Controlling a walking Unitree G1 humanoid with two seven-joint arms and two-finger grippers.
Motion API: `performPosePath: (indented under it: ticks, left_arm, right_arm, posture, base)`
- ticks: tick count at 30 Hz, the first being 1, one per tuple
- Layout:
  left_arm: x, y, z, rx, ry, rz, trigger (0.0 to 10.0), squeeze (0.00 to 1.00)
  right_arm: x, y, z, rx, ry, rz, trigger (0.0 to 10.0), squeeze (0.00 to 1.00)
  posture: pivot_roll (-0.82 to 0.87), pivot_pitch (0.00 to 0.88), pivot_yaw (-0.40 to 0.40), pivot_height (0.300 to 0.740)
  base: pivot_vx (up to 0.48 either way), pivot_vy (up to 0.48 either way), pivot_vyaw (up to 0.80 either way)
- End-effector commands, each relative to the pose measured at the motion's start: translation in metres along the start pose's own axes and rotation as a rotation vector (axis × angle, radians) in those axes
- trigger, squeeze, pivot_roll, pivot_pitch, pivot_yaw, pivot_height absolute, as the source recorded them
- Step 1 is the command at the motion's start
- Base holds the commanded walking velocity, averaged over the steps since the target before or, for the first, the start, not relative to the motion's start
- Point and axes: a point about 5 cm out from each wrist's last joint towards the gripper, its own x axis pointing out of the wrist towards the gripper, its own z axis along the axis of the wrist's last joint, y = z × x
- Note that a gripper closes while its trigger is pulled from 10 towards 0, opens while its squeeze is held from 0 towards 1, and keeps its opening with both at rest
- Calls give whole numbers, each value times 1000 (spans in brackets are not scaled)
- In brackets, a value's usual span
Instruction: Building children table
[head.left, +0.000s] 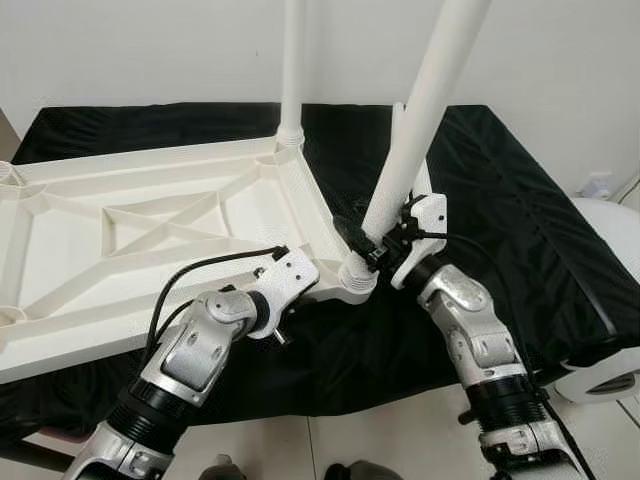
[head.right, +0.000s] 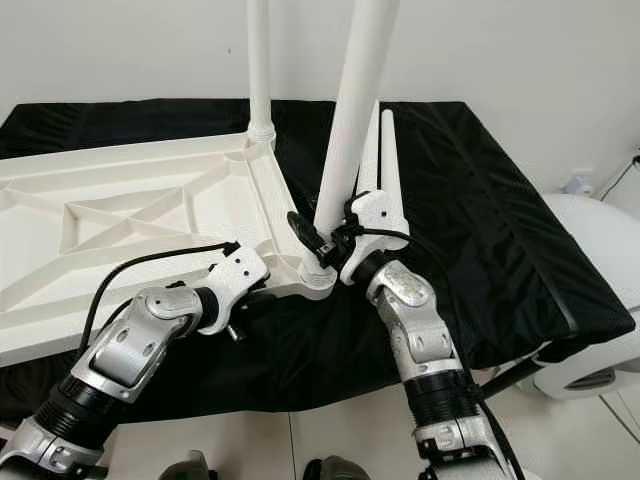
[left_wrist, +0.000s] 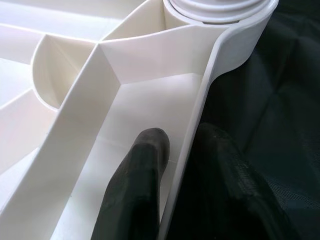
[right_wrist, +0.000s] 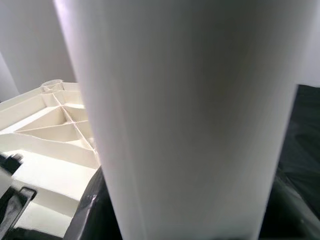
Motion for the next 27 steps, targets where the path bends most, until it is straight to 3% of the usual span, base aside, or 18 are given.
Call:
performPosePath:
  ticks: [1,6,16,27]
  left_arm:
    - [1,-1,3,7,-3,-7,10000,0]
    - [-2,1,4,7,-5,4,10000,0]
    - [-5,2,3,2,-4,15,10000,0]
    - [-5,2,6,-1,-11,12,10000,0]
  right_arm:
    - [-8,-8,-29,44,144,-75,10000,0]
    - [-1,-6,-26,40,120,-80,10000,0]
    - [-6,1,-30,59,103,-94,10000,0]
    - [2,4,-27,58,61,-192,10000,0]
  posture:
    - [20,36,-44,740]
    - [35,39,-51,740]
    - [39,41,-52,740]
    - [35,47,-51,740]
  base:
    - [0,0,0]
    - [0,0,0]
    - [0,0,0]
    - [0,0,0]
